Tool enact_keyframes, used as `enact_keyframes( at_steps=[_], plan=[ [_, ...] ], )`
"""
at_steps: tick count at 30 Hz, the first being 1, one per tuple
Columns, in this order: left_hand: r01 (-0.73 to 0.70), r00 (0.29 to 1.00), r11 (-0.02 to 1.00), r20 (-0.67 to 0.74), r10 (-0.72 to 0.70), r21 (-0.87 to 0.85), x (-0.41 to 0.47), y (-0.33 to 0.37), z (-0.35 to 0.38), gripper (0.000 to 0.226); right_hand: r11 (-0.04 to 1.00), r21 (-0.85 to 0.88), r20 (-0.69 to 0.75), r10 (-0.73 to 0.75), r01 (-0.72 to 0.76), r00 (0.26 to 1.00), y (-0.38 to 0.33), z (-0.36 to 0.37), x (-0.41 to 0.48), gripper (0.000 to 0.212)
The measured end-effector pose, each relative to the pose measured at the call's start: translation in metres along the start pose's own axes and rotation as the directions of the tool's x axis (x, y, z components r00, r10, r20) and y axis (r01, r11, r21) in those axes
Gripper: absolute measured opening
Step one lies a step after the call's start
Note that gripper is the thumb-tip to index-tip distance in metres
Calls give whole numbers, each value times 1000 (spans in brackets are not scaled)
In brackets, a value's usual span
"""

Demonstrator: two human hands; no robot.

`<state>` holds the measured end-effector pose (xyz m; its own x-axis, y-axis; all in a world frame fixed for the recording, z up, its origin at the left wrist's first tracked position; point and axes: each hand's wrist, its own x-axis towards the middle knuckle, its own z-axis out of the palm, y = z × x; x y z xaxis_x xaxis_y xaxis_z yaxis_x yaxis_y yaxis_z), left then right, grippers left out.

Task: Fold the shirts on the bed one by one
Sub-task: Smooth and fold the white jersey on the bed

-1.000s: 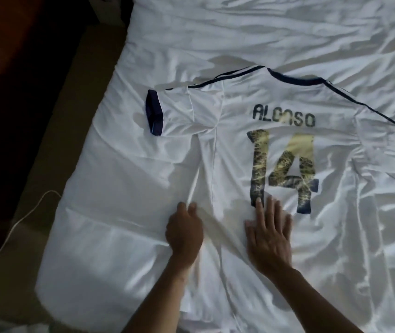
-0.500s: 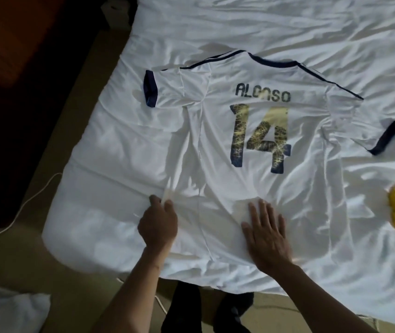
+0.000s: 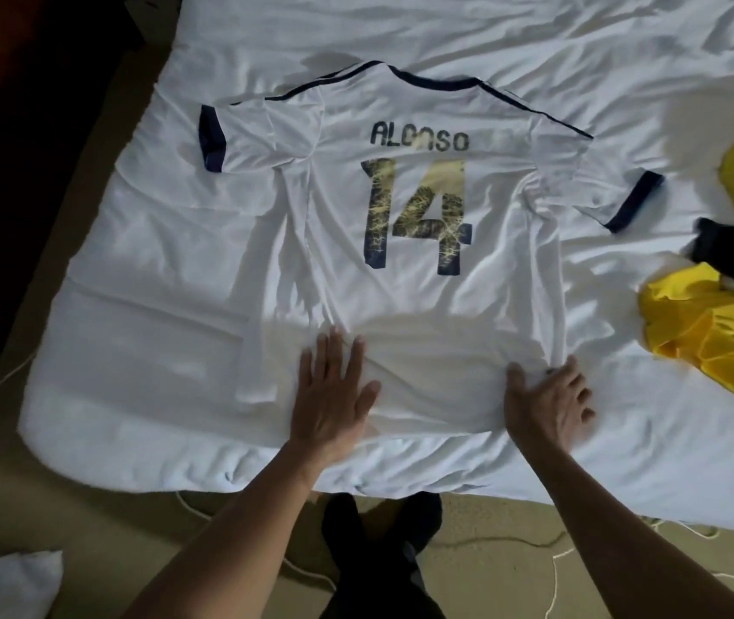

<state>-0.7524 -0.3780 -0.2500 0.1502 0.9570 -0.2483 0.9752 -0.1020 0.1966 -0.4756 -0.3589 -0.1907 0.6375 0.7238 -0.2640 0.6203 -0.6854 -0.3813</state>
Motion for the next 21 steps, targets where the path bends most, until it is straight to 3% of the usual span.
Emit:
enact_keyframes(
  at_steps=[3, 5, 7, 9, 12, 14, 17, 19, 21],
  plan=[
    [-18, 999, 1000, -27, 18, 6, -3, 1, 2, 72, 965, 199, 74, 158, -170, 985, 9, -13, 14, 80],
    [-25, 999, 1000, -35, 26, 11, -4, 0, 2, 71, 942, 242, 147, 203, -234, 968, 17, -19, 21, 70],
    [-30, 999, 1000, -26, 30, 5, -4, 1, 0, 72, 949, 240, 212, 154, -204, 965, 25, -25, 23, 50],
    [-19, 1000, 1000, -15, 19, -5, -3, 4, -3, 74, 925, 351, 214, 70, -144, 974, 29, -30, 22, 37],
    [-34, 999, 999, -20, 33, -41, -5, 12, -9, 78, 747, 660, 194, -71, -77, 978, 25, -44, 16, 22],
    [-155, 985, 987, -79, 151, -47, -10, 23, -14, 80, 639, 765, 209, -124, -83, 970, 22, -49, 13, 15],
    [-395, 902, 919, -196, 385, -13, -20, 43, -13, 77, 483, 849, 320, -151, -213, 935, 20, -50, 12, 29],
    [-479, 851, 878, -242, 466, 4, -21, 53, -9, 69, 483, 823, 413, -147, -299, 899, 22, -48, 11, 37],
    [-519, 826, 855, -255, 504, 10, -17, 59, -7, 60, 552, 756, 478, -99, -351, 873, 27, -46, 11, 30]
  ],
)
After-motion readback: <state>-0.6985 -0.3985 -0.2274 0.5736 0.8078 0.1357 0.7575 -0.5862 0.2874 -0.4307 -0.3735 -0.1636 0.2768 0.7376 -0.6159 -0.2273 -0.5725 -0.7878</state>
